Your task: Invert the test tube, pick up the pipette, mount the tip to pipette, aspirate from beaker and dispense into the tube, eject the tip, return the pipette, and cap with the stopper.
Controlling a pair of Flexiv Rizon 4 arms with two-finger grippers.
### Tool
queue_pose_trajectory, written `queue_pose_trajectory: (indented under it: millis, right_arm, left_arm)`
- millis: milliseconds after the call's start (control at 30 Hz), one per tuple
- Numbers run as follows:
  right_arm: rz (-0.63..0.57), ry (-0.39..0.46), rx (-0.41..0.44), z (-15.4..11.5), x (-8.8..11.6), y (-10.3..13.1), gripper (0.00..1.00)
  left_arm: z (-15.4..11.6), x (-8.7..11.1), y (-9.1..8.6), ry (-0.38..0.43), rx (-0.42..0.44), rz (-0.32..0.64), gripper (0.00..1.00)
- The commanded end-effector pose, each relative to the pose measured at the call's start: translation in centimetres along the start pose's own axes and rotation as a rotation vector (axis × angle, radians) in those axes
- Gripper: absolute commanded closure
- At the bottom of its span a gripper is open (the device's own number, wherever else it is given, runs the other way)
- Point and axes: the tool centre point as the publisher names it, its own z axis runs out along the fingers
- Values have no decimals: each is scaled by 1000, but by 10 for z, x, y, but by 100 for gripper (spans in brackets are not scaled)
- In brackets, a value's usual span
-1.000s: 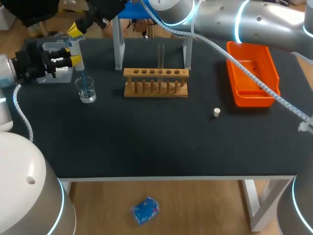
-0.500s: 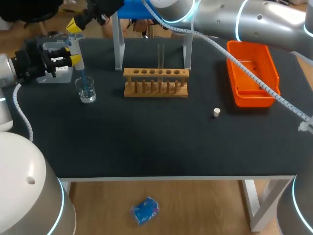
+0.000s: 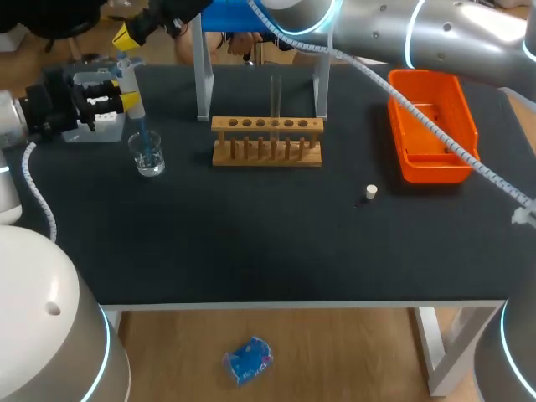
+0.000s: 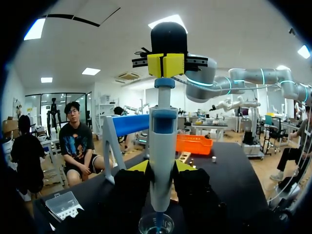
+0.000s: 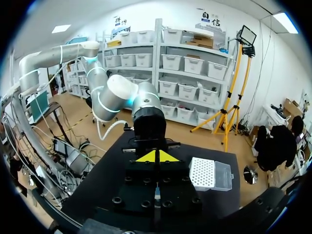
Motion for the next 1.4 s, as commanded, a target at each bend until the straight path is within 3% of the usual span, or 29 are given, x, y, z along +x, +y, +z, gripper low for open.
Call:
queue_pose_trajectory:
  millis: [33, 200, 233, 267, 600, 1400]
  right_arm:
    - [-7, -4, 1, -4, 1, 3, 100]
    - [-15, -7, -4, -8, 2, 6, 100]
    - [-17, -8, -5, -10, 3, 6, 76]
    - [-16, -12, -5, -12, 4, 6, 0]
    - [-13, -51, 6, -38, 35, -4, 0]
    - [89, -147, -9, -78, 106, -76, 0]
  left_arm:
    - [-1, 0, -1, 1, 0, -1, 100]
    - [-1, 0, -1, 1, 0, -1, 100]
    - [-1, 0, -1, 1, 0, -1, 100]
    - [-1, 0, -1, 1, 0, -1, 100]
    - [-1, 0, -1, 1, 0, -1, 100]
    - [-1, 0, -1, 1, 0, -1, 100]
